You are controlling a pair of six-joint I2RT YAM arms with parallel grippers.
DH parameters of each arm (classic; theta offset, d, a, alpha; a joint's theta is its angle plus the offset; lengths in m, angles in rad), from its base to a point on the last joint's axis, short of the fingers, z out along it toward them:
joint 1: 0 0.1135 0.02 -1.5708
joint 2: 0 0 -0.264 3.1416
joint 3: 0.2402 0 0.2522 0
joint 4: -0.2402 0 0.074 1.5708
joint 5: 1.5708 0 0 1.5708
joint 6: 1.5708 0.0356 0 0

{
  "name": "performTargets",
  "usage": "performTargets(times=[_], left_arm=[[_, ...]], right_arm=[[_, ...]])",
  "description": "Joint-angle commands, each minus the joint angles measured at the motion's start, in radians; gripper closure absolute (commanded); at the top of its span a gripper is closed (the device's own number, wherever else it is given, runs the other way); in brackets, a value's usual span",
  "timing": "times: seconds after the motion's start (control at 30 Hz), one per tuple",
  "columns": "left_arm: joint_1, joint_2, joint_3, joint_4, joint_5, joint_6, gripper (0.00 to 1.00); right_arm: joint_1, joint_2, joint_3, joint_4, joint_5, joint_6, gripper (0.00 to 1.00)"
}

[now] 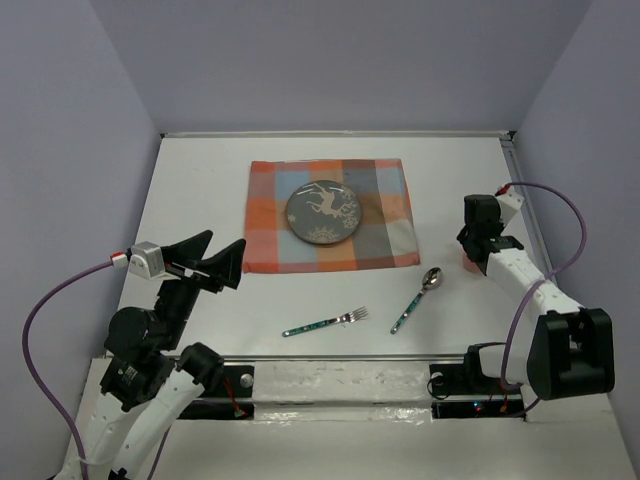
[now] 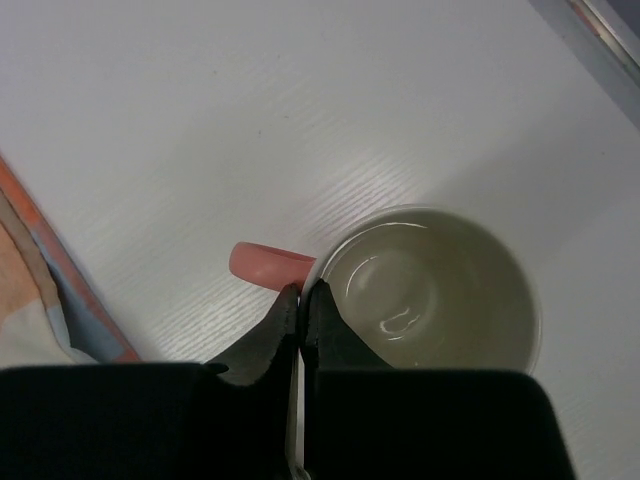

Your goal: Set the dinner table for one person

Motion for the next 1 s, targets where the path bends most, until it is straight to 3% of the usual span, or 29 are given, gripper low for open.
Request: performTargets(times=[0.0,0.17,0.3,0.43,0.6,0.73,0.9,0.97], left_arm=[[-0.002,0.016,0.013,0.041,0.002,0.017,0.01],[-0.002,0.019,0.013,0.041,0.003,0.017,0.01],[-0.003,0.025,0.015,0.043,0.002,0.017,0.01],[0.001,0.032,0.015,0.041,0.002,0.017,0.01],[0.014,0.036,0.016,0.04,-0.004,0.02,0.01],[0.02,0.051,0.015,0.04,-0.006,0.021,0.01],[0.026,0.062,0.016,0.04,-0.009,0.023,0.01],[0.03,0.065,0.015,0.04,-0.007,0.023,0.01]], right_arm=[[-0.005,-0.047,-0.002,-0.01,0.029,-0.017,1.0],[-0.005,-0.112,0.064,0.0,-0.078,-0.132,1.0],[0.018,-0.072,0.225,0.02,-0.197,-0.222,1.0],[0.101,0.102,0.449,0.023,-0.247,-0.31,1.0],[0.185,0.441,0.753,0.033,-0.257,-0.432,1.0],[0.196,0.667,1.06,0.004,-0.314,-0.492,1.0],[0.207,0.917,1.341,-0.101,-0.336,-0.52,1.0],[0.207,0.949,1.382,-0.116,-0.343,-0.518,1.0]])
